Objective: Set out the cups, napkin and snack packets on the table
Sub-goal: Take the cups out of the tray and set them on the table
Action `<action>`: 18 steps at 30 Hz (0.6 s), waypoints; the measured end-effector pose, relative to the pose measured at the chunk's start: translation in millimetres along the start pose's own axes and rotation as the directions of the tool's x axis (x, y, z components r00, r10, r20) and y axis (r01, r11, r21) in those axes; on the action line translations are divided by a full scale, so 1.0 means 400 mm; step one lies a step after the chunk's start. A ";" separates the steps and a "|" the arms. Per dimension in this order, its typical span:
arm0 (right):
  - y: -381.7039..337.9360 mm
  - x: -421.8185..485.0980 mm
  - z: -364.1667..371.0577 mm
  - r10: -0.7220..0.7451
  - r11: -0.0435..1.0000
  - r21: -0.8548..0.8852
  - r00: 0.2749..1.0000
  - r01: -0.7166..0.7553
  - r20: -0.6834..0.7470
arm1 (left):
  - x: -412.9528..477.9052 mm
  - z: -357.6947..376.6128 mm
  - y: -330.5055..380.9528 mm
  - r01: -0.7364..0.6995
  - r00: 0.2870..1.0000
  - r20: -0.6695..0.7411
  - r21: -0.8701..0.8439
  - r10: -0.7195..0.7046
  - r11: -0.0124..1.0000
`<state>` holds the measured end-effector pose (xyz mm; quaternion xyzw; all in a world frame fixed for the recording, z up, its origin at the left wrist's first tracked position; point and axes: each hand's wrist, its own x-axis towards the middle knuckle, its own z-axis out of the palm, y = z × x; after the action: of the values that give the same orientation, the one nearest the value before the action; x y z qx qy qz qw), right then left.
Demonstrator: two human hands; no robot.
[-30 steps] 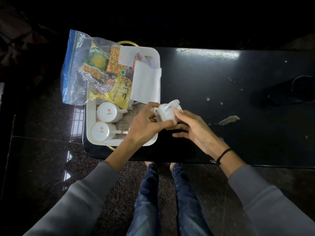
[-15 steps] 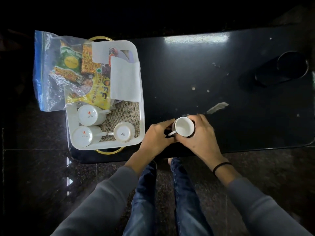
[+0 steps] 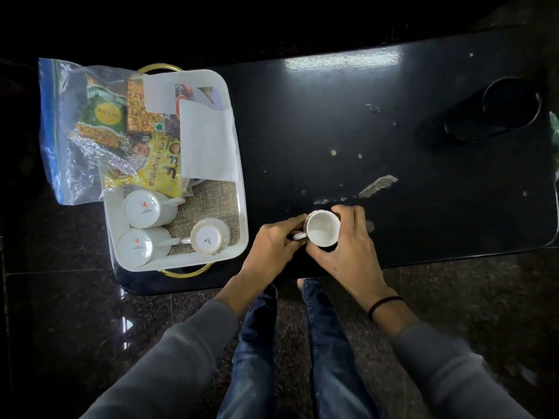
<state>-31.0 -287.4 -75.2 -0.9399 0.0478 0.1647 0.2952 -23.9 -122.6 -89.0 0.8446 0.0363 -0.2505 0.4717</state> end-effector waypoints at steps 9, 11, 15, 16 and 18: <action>0.004 -0.003 -0.016 -0.003 0.995 -0.097 0.998 0.009 0.059 | 0.002 -0.010 0.008 0.020 1.000 -0.021 0.028 -0.019 0.999; 0.001 -0.003 -0.028 -0.016 0.985 -0.168 0.998 0.026 0.061 | -0.002 -0.013 0.015 0.023 0.999 -0.028 0.014 -0.022 1.000; -0.024 0.003 -0.060 -0.050 0.973 -0.222 0.995 0.067 0.081 | -0.014 -0.027 0.029 0.034 0.999 -0.025 0.011 -0.033 0.999; -0.034 0.004 -0.069 -0.075 0.966 -0.243 0.994 0.091 0.076 | -0.020 -0.032 0.032 0.041 0.999 -0.022 0.018 -0.041 0.999; -0.055 0.006 -0.084 -0.136 0.947 -0.285 0.989 0.149 0.062 | -0.029 -0.047 0.039 0.027 0.999 -0.023 0.033 -0.026 0.999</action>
<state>-15.2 -288.5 -38.1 -0.9703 -0.0510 0.1677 0.1667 -22.2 -113.8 -63.6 0.8546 0.0486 -0.2478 0.4538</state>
